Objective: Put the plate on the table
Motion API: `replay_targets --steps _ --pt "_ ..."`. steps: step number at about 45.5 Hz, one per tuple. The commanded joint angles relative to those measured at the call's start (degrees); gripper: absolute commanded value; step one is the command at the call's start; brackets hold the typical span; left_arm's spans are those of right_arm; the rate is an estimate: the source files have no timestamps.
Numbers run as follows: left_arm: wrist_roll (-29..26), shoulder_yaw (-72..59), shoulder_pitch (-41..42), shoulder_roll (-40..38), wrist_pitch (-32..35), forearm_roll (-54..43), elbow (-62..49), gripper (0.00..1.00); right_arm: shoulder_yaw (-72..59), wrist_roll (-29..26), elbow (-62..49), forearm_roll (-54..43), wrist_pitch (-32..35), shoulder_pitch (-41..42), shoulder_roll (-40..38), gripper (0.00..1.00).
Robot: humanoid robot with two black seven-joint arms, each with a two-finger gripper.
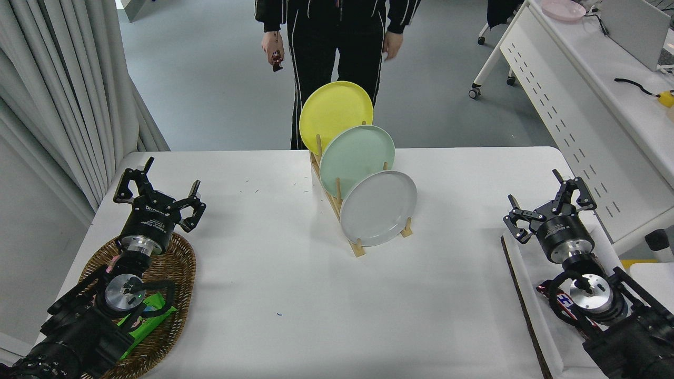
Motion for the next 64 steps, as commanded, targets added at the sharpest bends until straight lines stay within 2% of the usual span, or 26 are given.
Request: replay_targets --steps 1,32,54,60,64 --pt "0.00 -0.09 0.00 -0.02 -0.26 -0.10 0.01 1.00 -0.13 -0.01 0.01 0.00 0.00 0.02 0.02 1.00" --pt "-0.18 0.26 -0.18 -0.02 0.09 -0.02 0.02 1.00 -0.13 -0.01 0.01 0.00 -0.18 0.02 0.45 1.00" --pt "-0.18 0.26 -0.18 -0.02 0.09 -0.02 0.02 1.00 -0.48 -0.18 -3.24 0.88 -1.49 5.21 -0.25 1.00" --pt "-0.18 0.26 -0.18 -0.02 0.09 -0.02 0.02 1.00 -8.90 -0.18 -3.24 2.63 -6.06 8.89 -0.51 1.00" --pt "-0.18 0.26 -0.18 -0.02 0.09 -0.02 0.02 1.00 -18.91 -0.18 -2.89 10.00 -9.40 12.06 -3.32 1.00"
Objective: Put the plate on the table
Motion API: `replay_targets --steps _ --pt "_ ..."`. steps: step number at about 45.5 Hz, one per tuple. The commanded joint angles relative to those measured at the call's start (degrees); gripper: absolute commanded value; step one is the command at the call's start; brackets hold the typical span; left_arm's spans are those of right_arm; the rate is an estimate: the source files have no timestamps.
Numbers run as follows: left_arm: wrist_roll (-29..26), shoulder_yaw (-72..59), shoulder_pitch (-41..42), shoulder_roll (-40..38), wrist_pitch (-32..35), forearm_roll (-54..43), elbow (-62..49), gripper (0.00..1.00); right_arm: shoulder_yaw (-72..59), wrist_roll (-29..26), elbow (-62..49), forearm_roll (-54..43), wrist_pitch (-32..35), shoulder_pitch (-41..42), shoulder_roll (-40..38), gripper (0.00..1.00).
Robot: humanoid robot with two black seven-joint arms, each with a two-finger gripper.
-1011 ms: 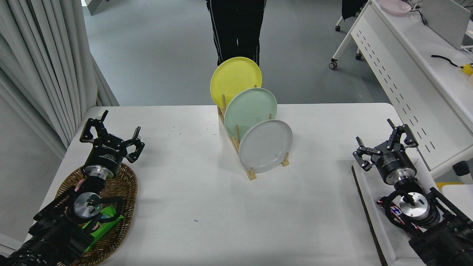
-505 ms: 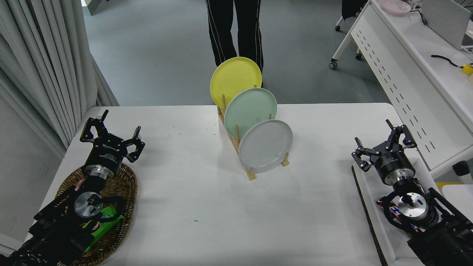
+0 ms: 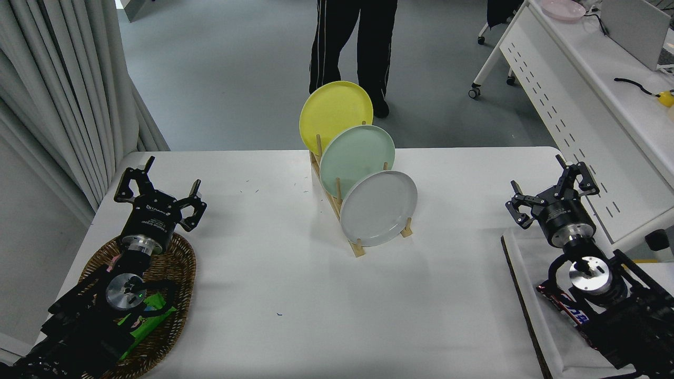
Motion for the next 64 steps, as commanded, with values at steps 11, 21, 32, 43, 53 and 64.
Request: replay_targets --steps 11,21,32,43,53,64 --pt "0.01 0.00 0.01 0.00 0.00 0.00 0.00 1.00 -45.54 -0.01 2.44 27.08 -7.68 16.46 -9.03 1.00" --pt "0.01 0.00 0.01 0.00 0.00 0.00 0.00 1.00 -53.19 -0.01 5.43 27.61 -7.68 21.56 -11.23 1.00" --pt "0.01 0.00 0.01 0.00 0.00 0.00 0.00 1.00 -66.81 -0.01 7.97 28.05 -7.68 29.12 -12.20 1.00" --pt "0.01 0.00 0.01 0.00 0.00 0.00 0.00 1.00 -74.10 -0.10 17.81 29.54 -7.76 35.10 -18.00 1.00" --pt "0.01 0.00 0.01 0.00 0.00 0.00 0.00 1.00 -82.90 -1.50 21.95 37.45 -11.54 41.25 -18.09 1.00" --pt "0.01 0.00 0.01 0.00 0.00 0.00 0.00 1.00 -78.69 -18.45 21.78 37.90 -11.37 43.19 -14.76 1.00"
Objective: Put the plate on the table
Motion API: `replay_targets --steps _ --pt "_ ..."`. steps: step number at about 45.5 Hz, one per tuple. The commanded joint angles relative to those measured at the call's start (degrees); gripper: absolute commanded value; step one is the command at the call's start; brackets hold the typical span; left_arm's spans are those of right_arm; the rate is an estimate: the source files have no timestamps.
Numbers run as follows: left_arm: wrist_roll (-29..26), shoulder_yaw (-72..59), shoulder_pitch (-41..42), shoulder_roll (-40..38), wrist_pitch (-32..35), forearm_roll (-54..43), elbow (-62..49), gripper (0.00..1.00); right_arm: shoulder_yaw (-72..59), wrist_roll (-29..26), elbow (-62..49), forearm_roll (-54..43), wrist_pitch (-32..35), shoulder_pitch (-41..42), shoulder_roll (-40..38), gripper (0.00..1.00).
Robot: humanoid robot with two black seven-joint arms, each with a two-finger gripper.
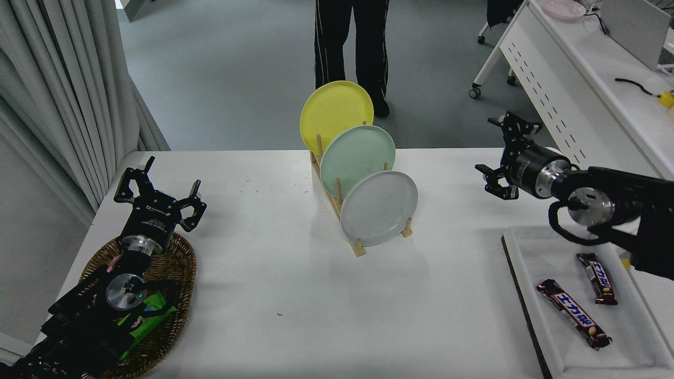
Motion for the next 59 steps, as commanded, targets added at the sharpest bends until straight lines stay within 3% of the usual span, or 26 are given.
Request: replay_targets --steps 1,9,19,27,36,59 --pt "0.01 0.00 0.00 0.00 0.00 -0.01 0.00 1.00 1.52 -12.39 1.33 1.83 -0.71 3.15 2.88 1.00" --pt "0.01 0.00 0.00 0.00 0.00 -0.01 0.00 1.00 5.48 -17.58 0.89 -1.85 -1.94 2.89 6.21 1.00" --pt "0.01 0.00 0.00 0.00 0.00 -0.01 -0.09 1.00 7.59 -17.67 -1.83 -7.83 -7.30 3.42 11.66 1.00" --pt "0.01 0.00 0.00 0.00 0.00 -0.01 0.00 1.00 8.03 -17.67 -6.58 -12.85 -7.57 3.42 16.50 1.00" --pt "0.01 0.00 0.00 0.00 0.00 -0.01 0.00 1.00 8.91 -17.67 -9.13 -12.59 -7.39 3.24 21.16 1.00" --pt "0.01 0.00 0.00 0.00 0.00 -0.01 0.00 1.00 18.14 -17.76 -10.45 -12.06 -9.77 -1.24 22.92 0.97"
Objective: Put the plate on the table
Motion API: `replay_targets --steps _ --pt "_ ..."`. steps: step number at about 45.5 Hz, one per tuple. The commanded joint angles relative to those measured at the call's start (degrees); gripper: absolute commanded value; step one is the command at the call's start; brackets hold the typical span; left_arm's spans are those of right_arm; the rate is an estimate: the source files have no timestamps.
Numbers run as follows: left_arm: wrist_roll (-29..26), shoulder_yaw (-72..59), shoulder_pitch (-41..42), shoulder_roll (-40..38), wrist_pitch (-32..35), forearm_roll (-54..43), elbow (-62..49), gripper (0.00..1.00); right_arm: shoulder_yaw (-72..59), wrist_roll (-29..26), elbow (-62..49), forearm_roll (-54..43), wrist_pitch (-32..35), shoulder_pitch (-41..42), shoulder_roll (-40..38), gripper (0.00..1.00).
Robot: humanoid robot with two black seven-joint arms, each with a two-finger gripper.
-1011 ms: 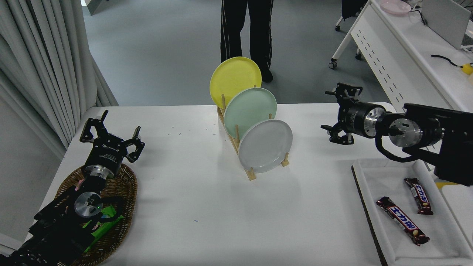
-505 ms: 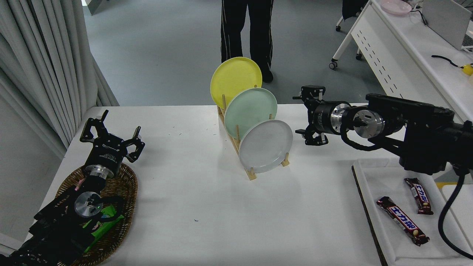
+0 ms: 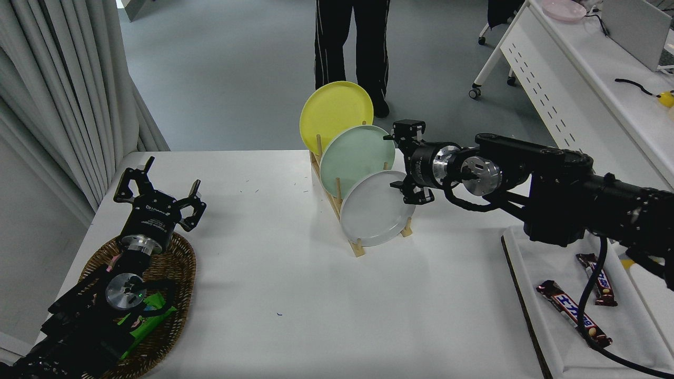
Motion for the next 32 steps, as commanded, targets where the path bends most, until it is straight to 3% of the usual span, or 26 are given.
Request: replay_targets --steps 1,8,14,18,25,32 --pt "0.00 0.00 0.00 0.00 0.00 0.00 0.00 1.00 2.25 -0.10 -0.95 -0.18 -1.23 -1.16 0.84 0.97" --pt "0.00 0.00 0.00 0.00 0.00 0.00 0.00 1.00 1.99 -0.10 -2.44 -0.18 -1.32 -1.25 0.93 0.89" --pt "0.00 0.00 0.00 0.00 0.00 0.00 0.00 1.00 2.08 -0.10 -2.45 -0.18 -1.32 -1.25 0.93 0.71" --pt "0.00 0.00 0.00 0.00 0.00 0.00 0.00 1.00 2.08 -0.27 -2.45 -0.27 -1.23 -1.25 0.93 0.70" --pt "0.00 0.00 0.00 0.00 0.00 0.00 0.00 1.00 2.16 -0.27 -2.53 -0.18 -1.14 -1.60 0.84 0.54" --pt "0.00 0.00 0.00 0.00 0.00 0.00 0.00 1.00 2.16 -0.27 -2.53 -0.27 -1.14 -1.86 0.93 0.52"
